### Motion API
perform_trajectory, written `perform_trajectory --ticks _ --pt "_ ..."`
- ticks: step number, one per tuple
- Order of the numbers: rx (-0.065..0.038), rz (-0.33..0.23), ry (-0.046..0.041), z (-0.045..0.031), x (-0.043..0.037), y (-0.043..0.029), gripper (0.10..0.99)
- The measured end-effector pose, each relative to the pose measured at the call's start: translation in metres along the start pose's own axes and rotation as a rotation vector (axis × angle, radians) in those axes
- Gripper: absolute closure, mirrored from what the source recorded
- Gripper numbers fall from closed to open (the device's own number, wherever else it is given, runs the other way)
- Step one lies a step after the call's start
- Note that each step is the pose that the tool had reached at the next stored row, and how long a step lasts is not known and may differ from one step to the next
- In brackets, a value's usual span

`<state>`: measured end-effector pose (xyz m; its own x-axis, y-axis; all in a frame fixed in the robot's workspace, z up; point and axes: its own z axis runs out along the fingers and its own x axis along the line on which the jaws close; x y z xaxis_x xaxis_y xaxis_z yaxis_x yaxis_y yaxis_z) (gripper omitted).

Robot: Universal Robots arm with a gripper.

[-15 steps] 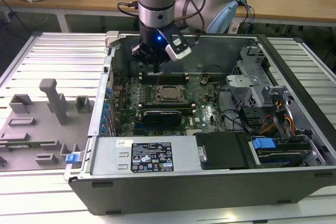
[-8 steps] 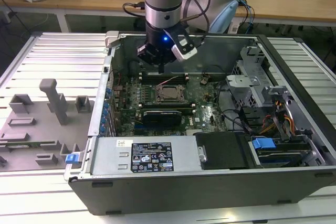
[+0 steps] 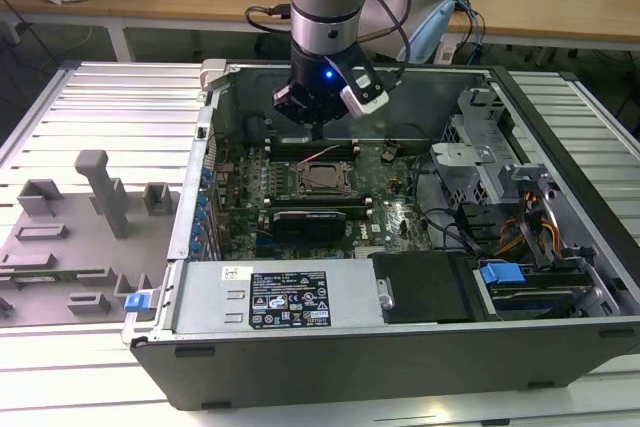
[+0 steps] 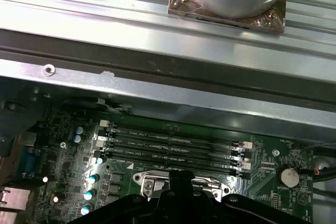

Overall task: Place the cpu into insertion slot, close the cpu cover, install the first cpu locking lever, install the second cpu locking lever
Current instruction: 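Install the first cpu locking lever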

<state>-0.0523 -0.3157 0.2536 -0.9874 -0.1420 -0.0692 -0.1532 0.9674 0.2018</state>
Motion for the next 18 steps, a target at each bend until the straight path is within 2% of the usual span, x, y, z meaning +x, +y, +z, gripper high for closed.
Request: perform_trajectory --ticks 1,2,3,4,7,9,13,18 --pt "0.003 -0.003 -0.0163 0.0005 0.0006 -0.0001 0.980" --pt "0.006 -0.008 -0.0362 0.0015 0.0013 -0.0002 0.980" --pt "0.007 -0.011 -0.0496 0.0021 0.0017 -0.0003 0.980" --pt "0.009 -0.013 -0.0610 0.0027 0.0020 -0.0004 0.980" --pt "0.012 -0.018 -0.0819 0.0043 0.0030 -0.0007 0.980" --pt "0.013 -0.019 -0.0899 0.0064 0.0044 -0.0010 0.980" --pt "0.014 -0.014 -0.0934 0.0142 0.0058 -0.0025 0.980" --pt "0.021 0.039 -0.1038 0.0203 0.0063 -0.0037 0.980"
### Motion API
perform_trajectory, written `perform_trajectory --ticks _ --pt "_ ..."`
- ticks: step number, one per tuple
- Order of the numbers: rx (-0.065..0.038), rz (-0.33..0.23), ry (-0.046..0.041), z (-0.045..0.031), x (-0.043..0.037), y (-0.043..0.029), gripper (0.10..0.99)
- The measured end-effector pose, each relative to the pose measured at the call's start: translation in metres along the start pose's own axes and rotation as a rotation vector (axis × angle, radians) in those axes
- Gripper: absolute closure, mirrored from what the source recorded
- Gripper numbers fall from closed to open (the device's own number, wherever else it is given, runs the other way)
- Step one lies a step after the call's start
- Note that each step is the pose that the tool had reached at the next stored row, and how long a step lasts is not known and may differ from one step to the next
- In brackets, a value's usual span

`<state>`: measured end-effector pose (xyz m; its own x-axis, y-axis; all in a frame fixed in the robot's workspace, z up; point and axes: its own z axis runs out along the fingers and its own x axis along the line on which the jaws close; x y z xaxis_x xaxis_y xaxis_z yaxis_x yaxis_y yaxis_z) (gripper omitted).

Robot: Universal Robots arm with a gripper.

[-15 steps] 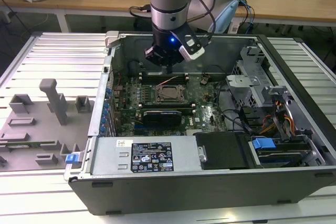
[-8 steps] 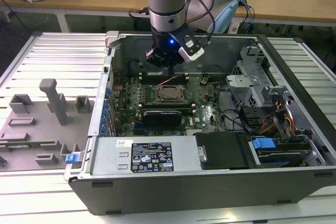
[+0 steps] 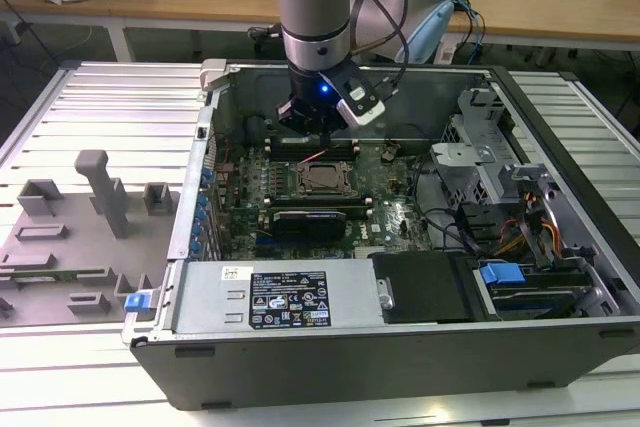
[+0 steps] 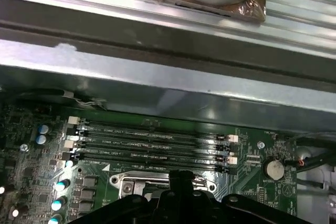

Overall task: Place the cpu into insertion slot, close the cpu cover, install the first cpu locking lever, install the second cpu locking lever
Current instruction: 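Install the first cpu locking lever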

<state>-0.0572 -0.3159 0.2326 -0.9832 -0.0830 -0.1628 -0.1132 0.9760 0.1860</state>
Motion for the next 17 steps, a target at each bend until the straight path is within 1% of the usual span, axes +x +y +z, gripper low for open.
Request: perform_trajectory --ticks 2,5,6,11,14,17 --pt "0.005 0.032 -0.0060 0.0030 0.0004 0.0002 0.980" --pt "0.008 0.051 -0.0098 0.0054 0.0005 0.0021 0.980" --pt "0.010 0.060 -0.0116 0.0069 0.0005 0.0041 0.980" --pt "0.014 0.082 -0.0159 0.0111 0.0007 0.0077 0.980" --pt "0.016 0.095 -0.0182 0.0140 0.0008 0.0079 0.980" --pt "0.019 0.107 -0.0204 0.0153 0.0005 0.0076 0.980"
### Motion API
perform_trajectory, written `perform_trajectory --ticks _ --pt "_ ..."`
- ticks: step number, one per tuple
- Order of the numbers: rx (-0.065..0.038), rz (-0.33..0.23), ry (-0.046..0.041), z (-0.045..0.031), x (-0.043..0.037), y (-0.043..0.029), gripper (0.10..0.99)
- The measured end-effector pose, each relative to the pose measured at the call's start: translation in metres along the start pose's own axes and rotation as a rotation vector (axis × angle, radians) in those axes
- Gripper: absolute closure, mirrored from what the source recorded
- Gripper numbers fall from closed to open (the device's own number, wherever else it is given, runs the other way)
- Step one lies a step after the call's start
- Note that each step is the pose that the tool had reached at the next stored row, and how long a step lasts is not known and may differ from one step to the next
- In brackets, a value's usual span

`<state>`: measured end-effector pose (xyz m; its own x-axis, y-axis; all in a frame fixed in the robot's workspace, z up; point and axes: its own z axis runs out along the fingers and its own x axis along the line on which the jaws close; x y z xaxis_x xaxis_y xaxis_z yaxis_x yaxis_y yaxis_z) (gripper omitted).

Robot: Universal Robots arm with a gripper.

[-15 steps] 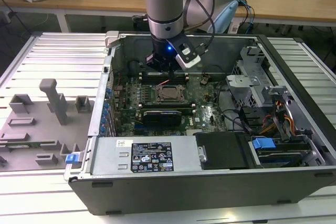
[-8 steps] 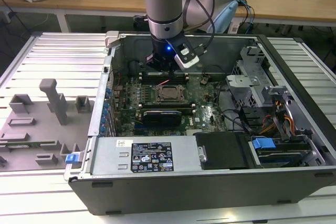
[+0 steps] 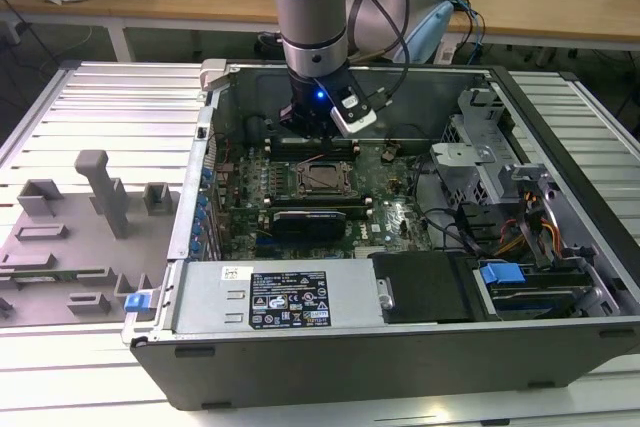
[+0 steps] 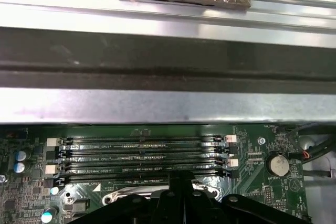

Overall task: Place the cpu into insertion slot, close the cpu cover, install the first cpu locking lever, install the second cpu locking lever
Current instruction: 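Install the first cpu locking lever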

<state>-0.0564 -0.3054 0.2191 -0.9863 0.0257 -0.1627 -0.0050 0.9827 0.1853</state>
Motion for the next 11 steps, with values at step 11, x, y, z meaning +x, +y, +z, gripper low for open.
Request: perform_trajectory --ticks 11 --pt "0.008 0.023 -0.0202 0.0059 0.0024 -0.0011 0.980"
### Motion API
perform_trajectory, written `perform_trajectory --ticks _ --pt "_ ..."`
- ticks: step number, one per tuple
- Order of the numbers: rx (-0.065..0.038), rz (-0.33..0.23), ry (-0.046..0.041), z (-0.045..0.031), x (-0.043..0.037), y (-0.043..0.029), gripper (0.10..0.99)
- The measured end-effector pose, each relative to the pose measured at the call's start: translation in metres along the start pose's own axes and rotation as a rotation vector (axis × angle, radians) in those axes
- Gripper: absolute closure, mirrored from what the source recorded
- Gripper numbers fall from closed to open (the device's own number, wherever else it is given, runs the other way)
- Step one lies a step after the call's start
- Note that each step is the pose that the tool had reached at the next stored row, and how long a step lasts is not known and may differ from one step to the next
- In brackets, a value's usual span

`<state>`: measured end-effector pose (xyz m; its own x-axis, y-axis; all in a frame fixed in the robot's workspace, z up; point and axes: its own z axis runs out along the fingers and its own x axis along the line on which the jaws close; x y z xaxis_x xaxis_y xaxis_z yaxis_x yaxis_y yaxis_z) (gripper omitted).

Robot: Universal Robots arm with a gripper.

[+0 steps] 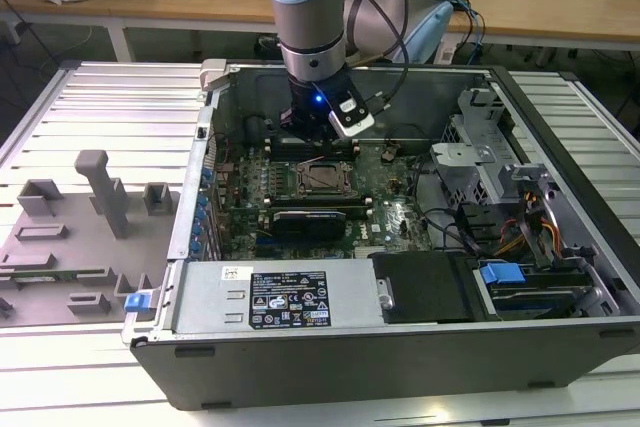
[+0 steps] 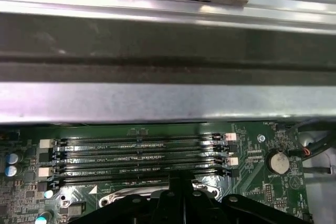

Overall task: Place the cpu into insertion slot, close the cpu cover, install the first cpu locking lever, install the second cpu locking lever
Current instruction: 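Install the first cpu locking lever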

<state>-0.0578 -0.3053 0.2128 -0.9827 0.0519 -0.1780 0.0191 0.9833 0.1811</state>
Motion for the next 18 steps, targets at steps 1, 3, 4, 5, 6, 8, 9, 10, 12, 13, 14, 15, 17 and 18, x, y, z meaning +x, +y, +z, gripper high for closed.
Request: perform_trajectory --ticks 1,3,4,5,6,8,9,10,12,13,14,15,17,18 --pt "0.002 0.007 -0.0016 0.0004 0.0001 -0.0001 0.980" --pt "0.006 0.025 -0.0052 0.0016 0.0004 -0.0003 0.980" --pt "0.007 0.032 -0.0065 0.0021 0.0006 -0.0003 0.980" --pt "0.008 0.037 -0.0073 0.0024 0.0007 -0.0002 0.980" --pt "0.009 0.041 -0.0080 0.0028 0.0010 0.0000 0.980" --pt "0.010 0.048 -0.0095 0.0037 0.0015 0.0007 0.980" --pt "0.011 0.051 -0.0104 0.0042 0.0018 0.0012 0.980" --pt "0.011 0.054 -0.0110 0.0044 0.0020 0.0016 0.980" --pt "0.014 0.064 -0.0138 0.0052 0.0024 0.0022 0.980" --pt "0.015 0.069 -0.0148 0.0054 0.0024 0.0023 0.980" --pt "0.016 0.074 -0.0159 0.0056 0.0024 0.0025 0.980" --pt "0.017 0.078 -0.0166 0.0057 0.0025 0.0028 0.980" --pt "0.018 0.084 -0.0179 0.0062 0.0028 0.0039 0.980" --pt "0.018 0.086 -0.0184 0.0063 0.0029 0.0044 0.980"
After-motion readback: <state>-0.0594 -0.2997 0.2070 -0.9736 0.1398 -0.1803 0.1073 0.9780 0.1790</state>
